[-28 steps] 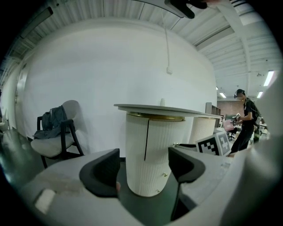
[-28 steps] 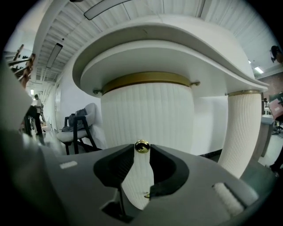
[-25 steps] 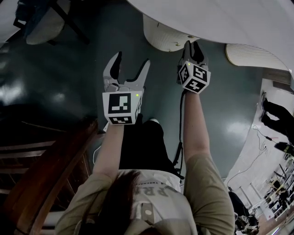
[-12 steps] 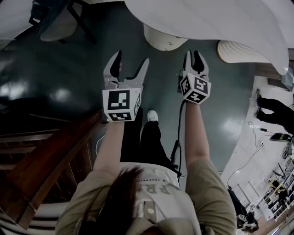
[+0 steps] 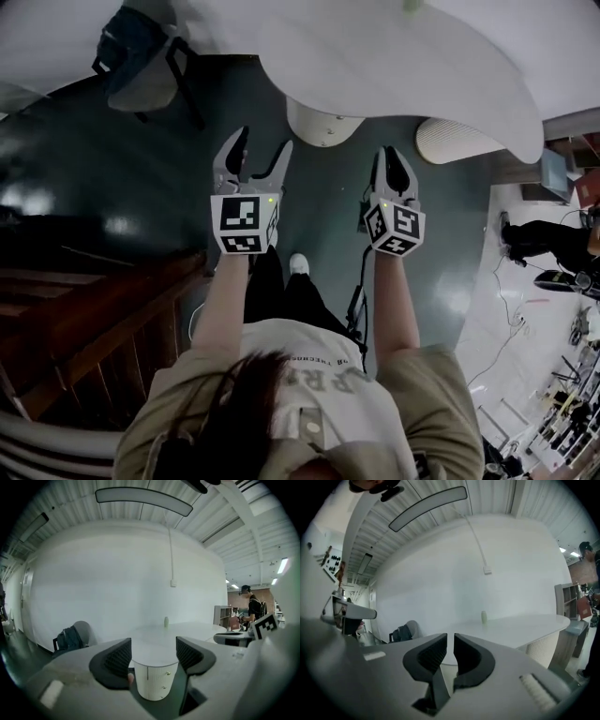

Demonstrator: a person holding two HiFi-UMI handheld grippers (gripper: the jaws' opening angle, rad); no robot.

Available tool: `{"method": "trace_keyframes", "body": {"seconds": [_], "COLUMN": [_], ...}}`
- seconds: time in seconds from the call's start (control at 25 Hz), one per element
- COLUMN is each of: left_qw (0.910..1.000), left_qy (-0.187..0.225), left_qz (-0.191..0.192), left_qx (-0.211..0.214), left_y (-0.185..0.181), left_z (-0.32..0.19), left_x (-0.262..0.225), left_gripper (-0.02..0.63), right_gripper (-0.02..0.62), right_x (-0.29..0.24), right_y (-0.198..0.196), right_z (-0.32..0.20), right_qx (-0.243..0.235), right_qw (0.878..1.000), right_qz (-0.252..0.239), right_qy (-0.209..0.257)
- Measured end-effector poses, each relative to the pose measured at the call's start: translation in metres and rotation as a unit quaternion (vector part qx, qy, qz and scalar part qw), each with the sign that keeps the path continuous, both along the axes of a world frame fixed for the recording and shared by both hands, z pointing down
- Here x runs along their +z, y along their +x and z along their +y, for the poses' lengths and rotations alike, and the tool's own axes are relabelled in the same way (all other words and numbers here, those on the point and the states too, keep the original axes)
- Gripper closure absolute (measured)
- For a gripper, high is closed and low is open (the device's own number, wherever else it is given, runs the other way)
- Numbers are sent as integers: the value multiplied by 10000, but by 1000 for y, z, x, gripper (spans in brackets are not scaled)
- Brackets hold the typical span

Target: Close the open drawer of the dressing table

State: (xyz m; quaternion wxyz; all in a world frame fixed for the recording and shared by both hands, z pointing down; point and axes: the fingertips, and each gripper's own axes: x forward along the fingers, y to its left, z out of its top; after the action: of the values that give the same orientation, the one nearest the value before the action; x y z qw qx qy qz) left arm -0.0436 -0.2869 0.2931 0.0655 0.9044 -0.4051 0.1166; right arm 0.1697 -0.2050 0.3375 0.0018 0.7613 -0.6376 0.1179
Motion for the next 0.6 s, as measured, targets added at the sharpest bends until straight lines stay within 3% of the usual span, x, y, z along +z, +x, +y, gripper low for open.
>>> {"method": "trace_keyframes", "body": {"seconds": [0.32, 0.6], "left_qw": [9984, 9961], "left_qy": [554, 879], "left_qz": [20, 12], "left_qx": [-93, -12], "left_y": [-2, -5], "left_z": [28, 35], "left_x": [-58, -78], "left_gripper": [430, 559], "right_gripper": [566, 591], "right_x": [-86, -117], "right_y": [-10, -21], "right_z": [41, 55], "right_qx": [-76, -64], "right_qw": [9987, 9975], "right_qz": [303, 495], "right_qy": [405, 492]}}
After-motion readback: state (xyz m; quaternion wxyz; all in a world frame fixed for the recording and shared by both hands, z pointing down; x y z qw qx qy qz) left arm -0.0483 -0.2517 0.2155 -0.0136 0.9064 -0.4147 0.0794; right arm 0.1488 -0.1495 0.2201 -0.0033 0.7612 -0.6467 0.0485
